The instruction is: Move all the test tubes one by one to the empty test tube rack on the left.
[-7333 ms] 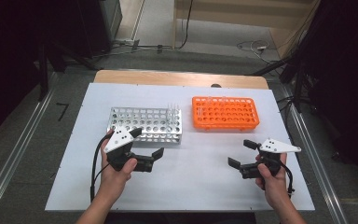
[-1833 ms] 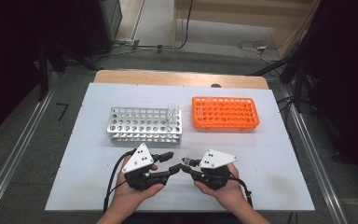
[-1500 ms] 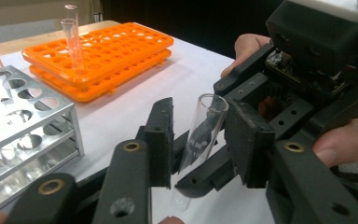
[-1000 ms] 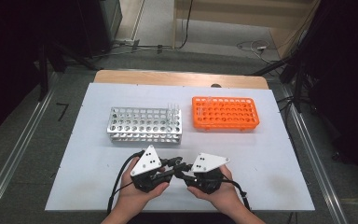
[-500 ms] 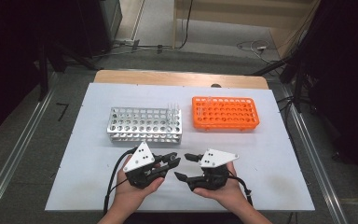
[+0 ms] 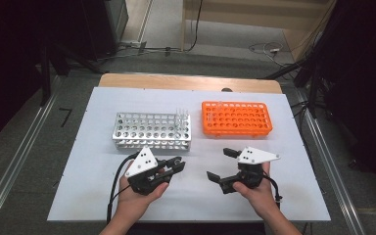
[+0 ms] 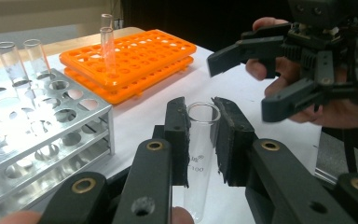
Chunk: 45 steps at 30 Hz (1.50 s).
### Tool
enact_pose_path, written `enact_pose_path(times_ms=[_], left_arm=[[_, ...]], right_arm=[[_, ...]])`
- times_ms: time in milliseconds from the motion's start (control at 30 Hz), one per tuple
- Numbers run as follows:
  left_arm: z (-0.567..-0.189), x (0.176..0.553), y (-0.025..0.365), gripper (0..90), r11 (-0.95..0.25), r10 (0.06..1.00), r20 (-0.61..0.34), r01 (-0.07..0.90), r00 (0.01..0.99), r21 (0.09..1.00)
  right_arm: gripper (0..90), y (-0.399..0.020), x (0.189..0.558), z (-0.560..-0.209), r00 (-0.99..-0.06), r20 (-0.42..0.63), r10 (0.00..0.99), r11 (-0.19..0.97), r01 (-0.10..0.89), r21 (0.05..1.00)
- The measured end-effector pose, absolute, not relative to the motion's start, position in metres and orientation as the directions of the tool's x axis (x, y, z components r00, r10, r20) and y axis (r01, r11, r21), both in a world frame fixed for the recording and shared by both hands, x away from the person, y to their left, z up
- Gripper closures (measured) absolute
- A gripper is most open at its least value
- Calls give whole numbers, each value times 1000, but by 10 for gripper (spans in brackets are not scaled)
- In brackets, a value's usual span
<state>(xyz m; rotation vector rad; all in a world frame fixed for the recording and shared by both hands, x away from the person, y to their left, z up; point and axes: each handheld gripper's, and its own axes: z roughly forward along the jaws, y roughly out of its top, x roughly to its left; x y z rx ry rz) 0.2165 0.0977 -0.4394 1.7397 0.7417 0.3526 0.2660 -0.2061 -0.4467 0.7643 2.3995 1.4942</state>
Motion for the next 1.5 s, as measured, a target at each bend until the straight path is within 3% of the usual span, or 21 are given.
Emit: enact_pose_path(times_ms=[700, 1500], left_arm=[[-413, 243, 125, 764, -125, 721, -111, 286, 684, 950], [-380, 323, 130, 764, -109, 783, -84, 269, 616, 957]], right_arm=[[0, -288, 268, -455, -775, 106, 623, 314, 372, 873], [0, -300, 277, -464, -751, 145, 644, 279, 407, 870]])
